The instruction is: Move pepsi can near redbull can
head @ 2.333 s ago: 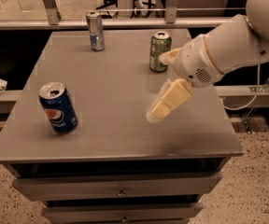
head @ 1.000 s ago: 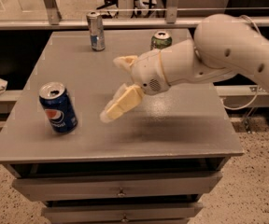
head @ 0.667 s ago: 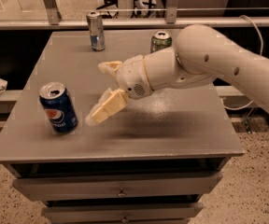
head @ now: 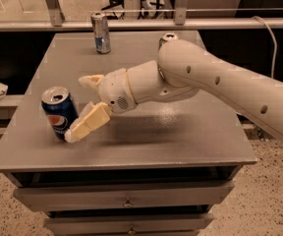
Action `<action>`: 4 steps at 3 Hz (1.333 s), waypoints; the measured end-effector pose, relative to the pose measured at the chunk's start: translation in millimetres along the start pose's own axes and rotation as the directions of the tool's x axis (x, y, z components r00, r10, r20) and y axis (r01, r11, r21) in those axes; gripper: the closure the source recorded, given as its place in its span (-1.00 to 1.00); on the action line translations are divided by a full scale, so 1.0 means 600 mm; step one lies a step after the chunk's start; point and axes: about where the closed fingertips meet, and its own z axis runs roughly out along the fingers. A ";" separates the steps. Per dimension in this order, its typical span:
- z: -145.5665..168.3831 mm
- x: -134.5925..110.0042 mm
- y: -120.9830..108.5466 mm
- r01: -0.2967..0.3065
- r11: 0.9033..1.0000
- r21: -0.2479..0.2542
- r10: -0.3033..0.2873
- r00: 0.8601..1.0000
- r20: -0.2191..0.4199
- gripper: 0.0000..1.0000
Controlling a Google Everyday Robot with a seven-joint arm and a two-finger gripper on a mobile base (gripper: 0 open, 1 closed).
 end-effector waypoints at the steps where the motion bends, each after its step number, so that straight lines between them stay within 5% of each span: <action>1: 0.033 -0.005 0.005 -0.008 1.000 -0.024 0.008 1.000 0.028 -0.96; 2: 0.053 -0.013 0.006 -0.013 1.000 -0.025 0.015 0.998 0.059 -0.68; 4: 0.055 -0.027 -0.001 -0.020 0.999 0.030 0.016 0.991 0.132 0.40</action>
Offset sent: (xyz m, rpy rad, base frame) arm -0.0014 0.0434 -0.0027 0.1025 0.0316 -0.0034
